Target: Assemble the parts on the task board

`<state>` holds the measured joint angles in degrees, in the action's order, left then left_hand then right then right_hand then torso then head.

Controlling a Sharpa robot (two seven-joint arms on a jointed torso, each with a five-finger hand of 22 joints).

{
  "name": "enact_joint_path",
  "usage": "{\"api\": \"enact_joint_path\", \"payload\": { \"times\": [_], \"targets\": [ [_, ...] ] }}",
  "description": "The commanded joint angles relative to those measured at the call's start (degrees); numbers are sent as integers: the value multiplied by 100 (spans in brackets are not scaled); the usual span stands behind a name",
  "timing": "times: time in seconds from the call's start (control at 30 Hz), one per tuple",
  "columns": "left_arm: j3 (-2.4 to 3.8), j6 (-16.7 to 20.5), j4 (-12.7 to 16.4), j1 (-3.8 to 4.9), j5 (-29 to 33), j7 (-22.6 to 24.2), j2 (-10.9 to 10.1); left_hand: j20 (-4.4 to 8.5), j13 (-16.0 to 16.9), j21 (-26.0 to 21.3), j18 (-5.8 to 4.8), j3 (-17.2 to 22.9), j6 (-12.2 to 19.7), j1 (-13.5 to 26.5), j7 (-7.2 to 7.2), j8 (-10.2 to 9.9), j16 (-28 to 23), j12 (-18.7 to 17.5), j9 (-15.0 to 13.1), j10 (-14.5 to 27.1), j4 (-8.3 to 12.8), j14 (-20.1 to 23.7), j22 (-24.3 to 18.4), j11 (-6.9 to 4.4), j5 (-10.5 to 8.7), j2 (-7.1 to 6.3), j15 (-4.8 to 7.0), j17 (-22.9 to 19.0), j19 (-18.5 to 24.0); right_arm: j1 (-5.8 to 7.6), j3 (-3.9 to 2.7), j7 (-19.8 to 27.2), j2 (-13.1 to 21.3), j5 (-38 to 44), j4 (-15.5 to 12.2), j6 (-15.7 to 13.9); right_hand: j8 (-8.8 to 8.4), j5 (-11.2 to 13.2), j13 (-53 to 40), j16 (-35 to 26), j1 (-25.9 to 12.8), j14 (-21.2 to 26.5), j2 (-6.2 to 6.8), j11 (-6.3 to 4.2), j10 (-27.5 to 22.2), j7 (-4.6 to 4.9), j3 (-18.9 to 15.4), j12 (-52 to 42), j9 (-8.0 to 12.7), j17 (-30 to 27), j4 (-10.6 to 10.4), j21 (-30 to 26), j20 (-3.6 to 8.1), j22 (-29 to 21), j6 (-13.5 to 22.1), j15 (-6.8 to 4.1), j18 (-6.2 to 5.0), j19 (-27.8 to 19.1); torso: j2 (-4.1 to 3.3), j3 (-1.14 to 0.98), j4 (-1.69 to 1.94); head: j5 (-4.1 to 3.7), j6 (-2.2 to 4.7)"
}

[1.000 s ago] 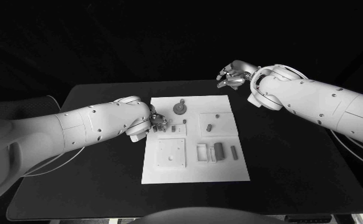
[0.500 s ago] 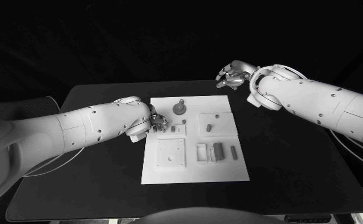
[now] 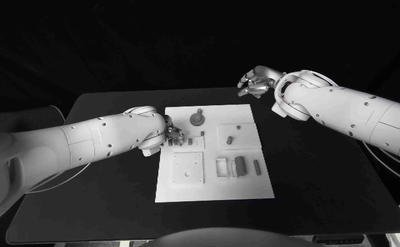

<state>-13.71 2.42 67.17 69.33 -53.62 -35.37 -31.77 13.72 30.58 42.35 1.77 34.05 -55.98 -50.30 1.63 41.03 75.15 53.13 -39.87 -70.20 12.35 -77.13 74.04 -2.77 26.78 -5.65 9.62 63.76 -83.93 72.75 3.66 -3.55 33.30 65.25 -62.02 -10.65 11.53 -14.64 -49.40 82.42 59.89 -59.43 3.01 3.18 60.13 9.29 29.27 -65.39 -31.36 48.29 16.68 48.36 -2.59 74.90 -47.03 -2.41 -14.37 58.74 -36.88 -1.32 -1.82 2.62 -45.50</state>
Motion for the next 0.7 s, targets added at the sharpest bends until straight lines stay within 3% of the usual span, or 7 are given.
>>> {"api": "enact_joint_path", "payload": {
  "times": [0.03, 0.53, 0.7],
  "targets": [
    [2, -333, 16, -1, -229, 53, 5, 25, -2, -38, 361, -26, 64, -47, 11, -7, -44, 30, 12, -119, -4, 145, -8, -152, -46, -4, 65, -43, -55, -2, 0, 21, 1, 36, -6, 64, 38, -33, 8, 36, -4, -1, -53, -3, -25, 38, 34, -31, 5, -10, -14, -21, 22, 77, -18, -47, -63, 1, -1, -1, -1, -2, -7],
    [2, -135, 12, -1, -231, 56, 19, 33, 2, -53, 363, -60, 93, -6, 24, -2, -67, 43, 30, -91, -92, 167, -14, -141, -58, -5, 54, -80, -42, -2, 0, 22, 3, 36, -8, 63, 38, -34, 9, 36, -6, 0, -54, -3, -26, 38, 33, -32, 5, -11, -14, -21, 22, 78, -19, -47, -63, 1, -1, 2, 0, -9, -6],
    [3, -40, -7, -1, -231, 62, 28, 42, 6, -52, 368, -45, 86, -48, 17, 16, -51, 57, 34, -95, -93, 148, -13, -147, -37, 73, 59, -63, -50, -2, 0, 23, 3, 36, -9, 63, 39, -35, 9, 36, -10, 0, -58, -3, -26, 38, 33, -32, 5, -11, -17, -21, 21, 77, -19, -47, -63, 1, -1, -1, 1, -6, -6]
  ]
}}
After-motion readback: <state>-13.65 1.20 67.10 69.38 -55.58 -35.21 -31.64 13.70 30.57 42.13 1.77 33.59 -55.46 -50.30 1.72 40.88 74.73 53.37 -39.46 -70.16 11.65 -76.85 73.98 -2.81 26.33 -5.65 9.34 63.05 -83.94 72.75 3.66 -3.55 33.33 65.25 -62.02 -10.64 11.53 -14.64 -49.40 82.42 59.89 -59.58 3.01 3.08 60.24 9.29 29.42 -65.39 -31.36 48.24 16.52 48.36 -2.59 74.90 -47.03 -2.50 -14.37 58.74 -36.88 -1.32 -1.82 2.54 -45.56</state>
